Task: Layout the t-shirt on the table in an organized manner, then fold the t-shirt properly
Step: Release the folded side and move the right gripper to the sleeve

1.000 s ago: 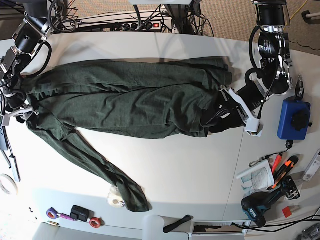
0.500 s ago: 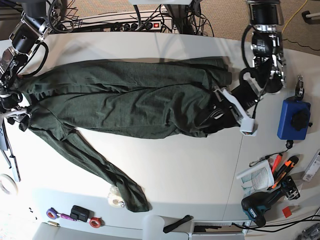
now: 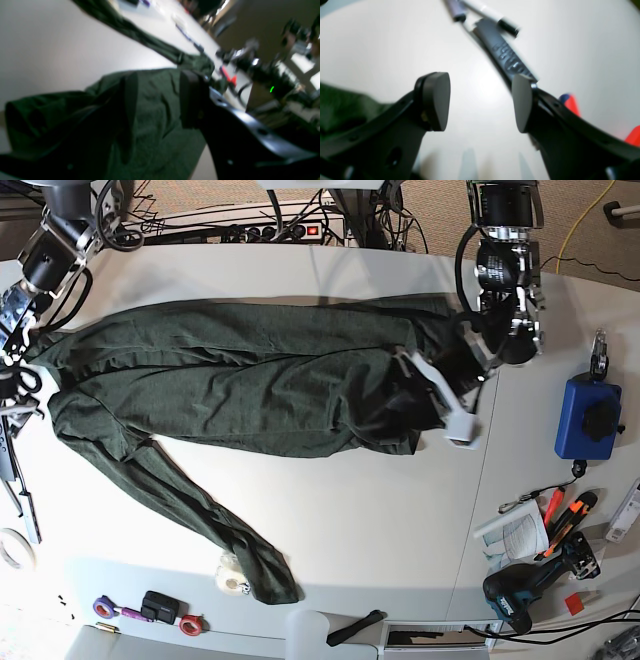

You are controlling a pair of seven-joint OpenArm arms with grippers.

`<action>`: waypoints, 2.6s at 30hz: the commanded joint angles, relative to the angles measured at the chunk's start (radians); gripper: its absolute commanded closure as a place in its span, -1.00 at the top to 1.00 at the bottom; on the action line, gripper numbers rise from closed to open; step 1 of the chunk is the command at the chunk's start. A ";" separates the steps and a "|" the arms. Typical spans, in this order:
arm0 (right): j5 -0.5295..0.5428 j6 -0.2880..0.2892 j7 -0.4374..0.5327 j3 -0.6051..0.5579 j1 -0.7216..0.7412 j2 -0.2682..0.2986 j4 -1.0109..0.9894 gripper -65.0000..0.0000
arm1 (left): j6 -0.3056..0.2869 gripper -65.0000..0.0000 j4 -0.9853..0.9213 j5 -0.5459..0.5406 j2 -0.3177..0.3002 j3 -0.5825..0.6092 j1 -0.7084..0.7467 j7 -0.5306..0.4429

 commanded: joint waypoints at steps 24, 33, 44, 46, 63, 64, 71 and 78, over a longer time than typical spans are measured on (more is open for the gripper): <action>-0.247 0.007 0.155 -0.561 0.364 -0.133 -0.315 0.18 | -0.012 -0.13 0.016 0.064 -0.009 0.075 -0.013 -0.038; -0.255 -0.044 0.224 -0.562 0.373 -0.130 -0.435 0.18 | -0.012 -0.13 0.016 0.064 -0.008 0.075 -0.005 -0.039; -0.225 -0.043 0.227 -0.562 0.373 -0.133 -0.434 0.17 | -0.012 -0.13 0.016 0.064 -0.008 0.075 -0.005 -0.039; -0.225 -0.043 0.251 -0.562 0.373 -0.133 -0.434 0.17 | -0.012 -0.13 0.016 0.064 -0.008 0.075 -0.005 -0.039; -0.225 -0.043 0.242 -0.562 0.254 -0.133 -0.434 0.07 | -0.012 -0.13 0.016 0.061 -0.008 0.075 -0.005 -0.039; -0.226 -0.042 0.242 -0.562 0.248 -0.133 -0.434 -0.08 | -0.012 -0.14 0.016 0.061 -0.008 0.075 -0.005 -0.039; -0.225 -0.039 0.241 -0.562 0.243 -0.133 -0.410 -1.00 | -0.012 -0.14 0.016 0.061 -0.008 0.075 -0.005 -0.039; -0.225 -0.039 0.187 -0.561 0.233 -0.132 -0.260 -1.00 | -0.012 -0.14 0.016 0.062 -0.008 0.075 -0.005 -0.056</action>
